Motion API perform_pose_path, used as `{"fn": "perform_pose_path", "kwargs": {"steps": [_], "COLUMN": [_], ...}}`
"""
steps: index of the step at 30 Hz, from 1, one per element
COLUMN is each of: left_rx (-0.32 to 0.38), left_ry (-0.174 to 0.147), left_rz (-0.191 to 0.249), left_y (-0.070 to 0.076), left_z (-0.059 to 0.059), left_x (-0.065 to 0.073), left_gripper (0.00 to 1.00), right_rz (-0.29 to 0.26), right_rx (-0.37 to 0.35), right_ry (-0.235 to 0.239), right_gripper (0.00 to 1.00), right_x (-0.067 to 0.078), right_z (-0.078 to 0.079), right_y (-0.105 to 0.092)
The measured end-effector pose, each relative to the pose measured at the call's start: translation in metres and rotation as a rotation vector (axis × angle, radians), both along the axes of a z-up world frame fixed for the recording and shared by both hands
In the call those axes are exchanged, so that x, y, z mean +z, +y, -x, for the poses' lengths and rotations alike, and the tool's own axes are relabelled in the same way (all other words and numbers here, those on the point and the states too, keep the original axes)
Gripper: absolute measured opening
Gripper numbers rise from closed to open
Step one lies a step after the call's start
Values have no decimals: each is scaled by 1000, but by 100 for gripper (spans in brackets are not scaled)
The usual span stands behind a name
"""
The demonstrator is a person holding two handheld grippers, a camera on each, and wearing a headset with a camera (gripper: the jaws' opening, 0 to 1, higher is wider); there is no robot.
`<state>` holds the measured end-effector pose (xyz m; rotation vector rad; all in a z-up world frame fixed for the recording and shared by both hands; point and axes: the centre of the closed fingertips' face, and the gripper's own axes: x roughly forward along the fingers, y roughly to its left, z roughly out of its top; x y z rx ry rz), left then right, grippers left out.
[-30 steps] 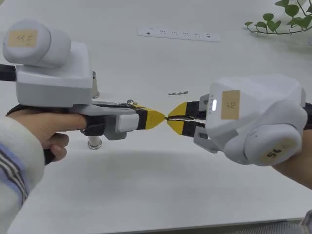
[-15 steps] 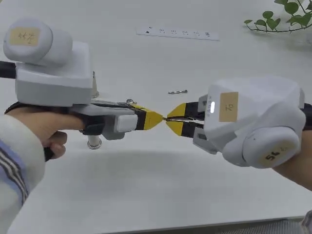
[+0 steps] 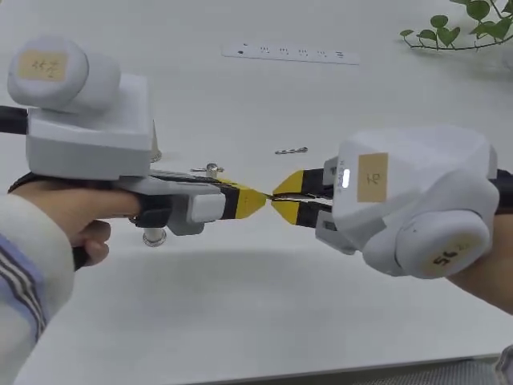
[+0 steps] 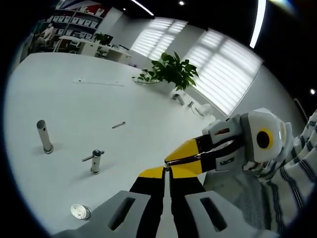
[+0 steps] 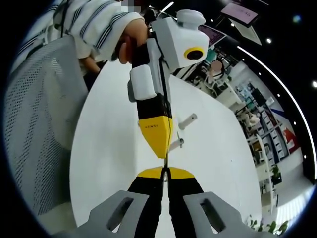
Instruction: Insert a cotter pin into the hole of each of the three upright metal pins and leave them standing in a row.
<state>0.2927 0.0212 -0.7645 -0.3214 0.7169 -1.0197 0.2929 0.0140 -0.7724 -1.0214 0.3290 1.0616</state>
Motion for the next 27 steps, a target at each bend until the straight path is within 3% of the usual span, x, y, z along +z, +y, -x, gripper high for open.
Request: {"fn": "perform_pose_path", "kwargs": {"steps": [12,20,27], "left_rx": [42,39,31], "left_ry": [68,83,78], "left_rz": [38,33,36], "left_y": [-1,-2,0], "left_z": [-2,0,1], "left_x": [2,0,2], "left_gripper": [2,2,1], "right_rz": [-1,5,1], "right_rx": [1,9,15], "right_ry": [4,1,-8], "right_gripper": [3,3,3], "right_x": [1,0,2], "right_z": [0,1,1], "right_y": [0,0,1]}}
